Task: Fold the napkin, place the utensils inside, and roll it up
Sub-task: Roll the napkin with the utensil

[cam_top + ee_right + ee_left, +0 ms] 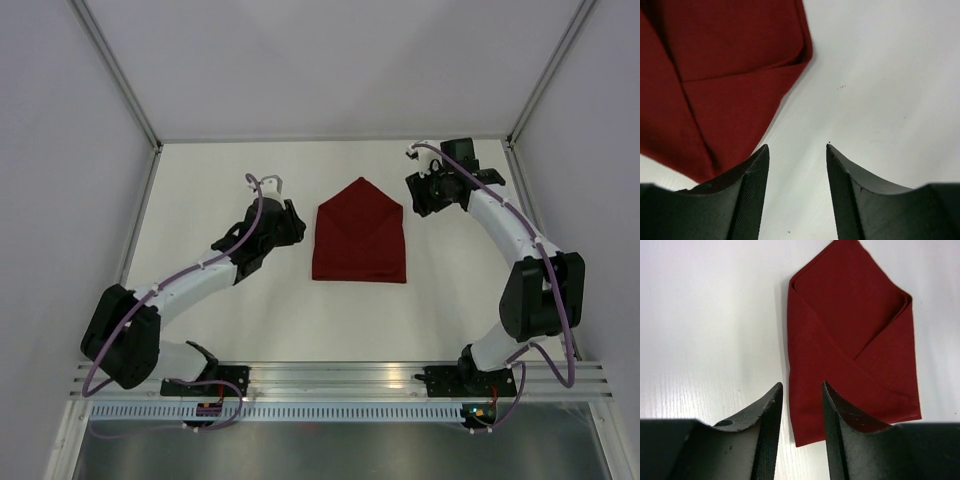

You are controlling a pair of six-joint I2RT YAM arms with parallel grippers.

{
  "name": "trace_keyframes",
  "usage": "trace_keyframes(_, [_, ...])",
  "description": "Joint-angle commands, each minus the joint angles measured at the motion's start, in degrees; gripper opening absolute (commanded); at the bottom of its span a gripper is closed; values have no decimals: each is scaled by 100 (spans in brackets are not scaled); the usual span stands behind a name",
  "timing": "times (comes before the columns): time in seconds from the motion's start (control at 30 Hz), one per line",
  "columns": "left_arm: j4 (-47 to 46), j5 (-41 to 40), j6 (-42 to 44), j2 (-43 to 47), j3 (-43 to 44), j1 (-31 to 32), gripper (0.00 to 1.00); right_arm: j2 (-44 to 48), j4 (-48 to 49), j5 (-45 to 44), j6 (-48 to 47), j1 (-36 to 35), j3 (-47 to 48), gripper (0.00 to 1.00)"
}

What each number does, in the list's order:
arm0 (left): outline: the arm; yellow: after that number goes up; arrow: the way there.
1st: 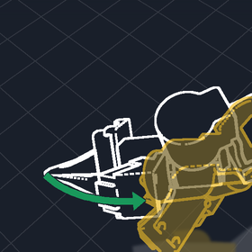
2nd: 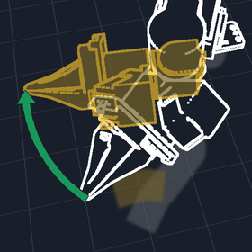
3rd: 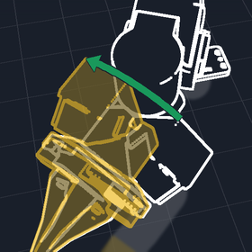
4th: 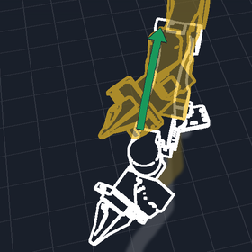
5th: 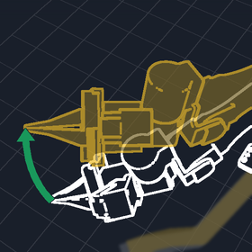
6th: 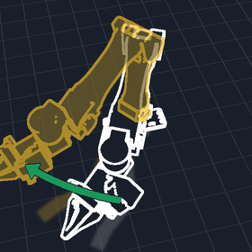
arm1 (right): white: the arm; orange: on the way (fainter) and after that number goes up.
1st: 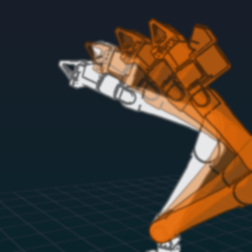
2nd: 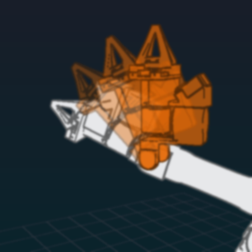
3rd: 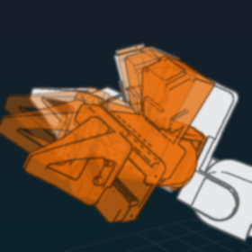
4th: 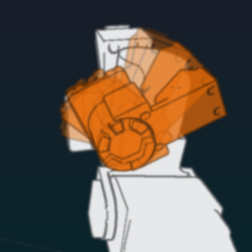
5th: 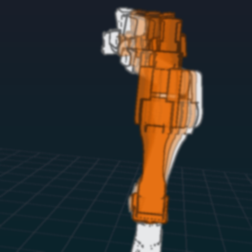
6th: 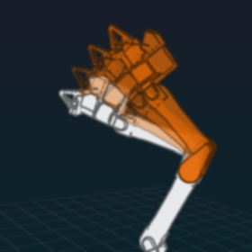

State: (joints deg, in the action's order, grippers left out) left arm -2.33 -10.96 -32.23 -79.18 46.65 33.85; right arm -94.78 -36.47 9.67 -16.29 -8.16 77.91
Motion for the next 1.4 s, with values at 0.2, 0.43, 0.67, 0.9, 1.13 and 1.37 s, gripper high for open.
trace_keyframes(0.2, [741,-143,191,1079,599,-10,45,777,297,1037,-2060,-818,-1109,61])
trace_keyframes(0.43, [892,-380,173,1396,862,-10,48,856,350,1204,-2632,-1424,-1620,66])
trace_keyframes(0.67, [988,-258,305,1238,1311,-10,49,935,491,1019,-2713,-2197,-2077,67])
trace_keyframes(0.9, [997,-126,349,1185,1346,-10,49,900,834,518,-2703,-2866,-2350,67])
trace_keyframes(1.13, [1024,-55,445,1203,1329,-10,49,383,1317,228,-2800,-2963,-2403,66])
trace_keyframes(1.37, [1059,-73,568,1220,1232,-10,49,30,1502,219,-2809,-2963,-2386,64])
